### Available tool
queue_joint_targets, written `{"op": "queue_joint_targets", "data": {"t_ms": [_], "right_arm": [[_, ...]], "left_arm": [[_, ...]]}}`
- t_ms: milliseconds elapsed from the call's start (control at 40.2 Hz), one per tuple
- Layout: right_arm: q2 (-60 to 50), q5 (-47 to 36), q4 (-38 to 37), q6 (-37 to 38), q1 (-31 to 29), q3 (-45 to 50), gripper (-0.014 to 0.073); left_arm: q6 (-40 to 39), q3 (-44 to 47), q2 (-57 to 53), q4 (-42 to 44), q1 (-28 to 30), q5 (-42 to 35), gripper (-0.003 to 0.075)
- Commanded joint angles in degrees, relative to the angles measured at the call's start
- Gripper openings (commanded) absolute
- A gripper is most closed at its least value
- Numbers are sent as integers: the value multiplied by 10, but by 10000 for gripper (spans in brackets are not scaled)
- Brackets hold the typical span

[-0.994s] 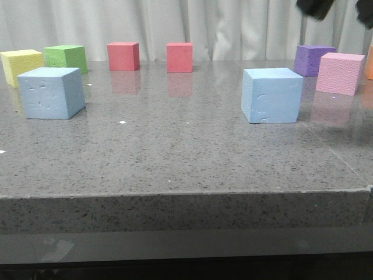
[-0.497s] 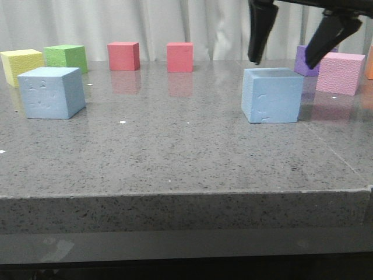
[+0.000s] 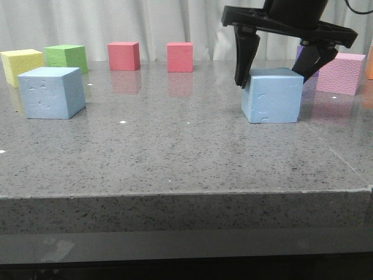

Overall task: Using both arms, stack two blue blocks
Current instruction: 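Lower the open right gripper over the light-blue cube nearer it, then close the right gripper on the blue cube and lift it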

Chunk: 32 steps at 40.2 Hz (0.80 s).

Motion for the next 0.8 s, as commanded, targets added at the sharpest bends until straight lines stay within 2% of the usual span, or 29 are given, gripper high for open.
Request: {"op": "queue_joint_targets", "data": {"t_ms": [0,99,149,348,522,770], "right_arm": [[-28,-20,4,0,1,-19,538],[-28,-19,4,0,1,-19,394],[-28,-19,4,0,1,-19,355],[-40,29,5,-38,1,-51,342],[-42,122,13,-223,15,-127,342],[-40,127,112,-553,45,-151,342]], "left_arm": [[-4,-18,10,1,0,-44,618],[-4,-18,10,1,0,-44,618],[-4,-18,10,1,0,-44,618],[-4,-18,10,1,0,-44,618],[-4,-18,10,1,0,-44,618],[-4,-18,10,1,0,-44,618]]}}
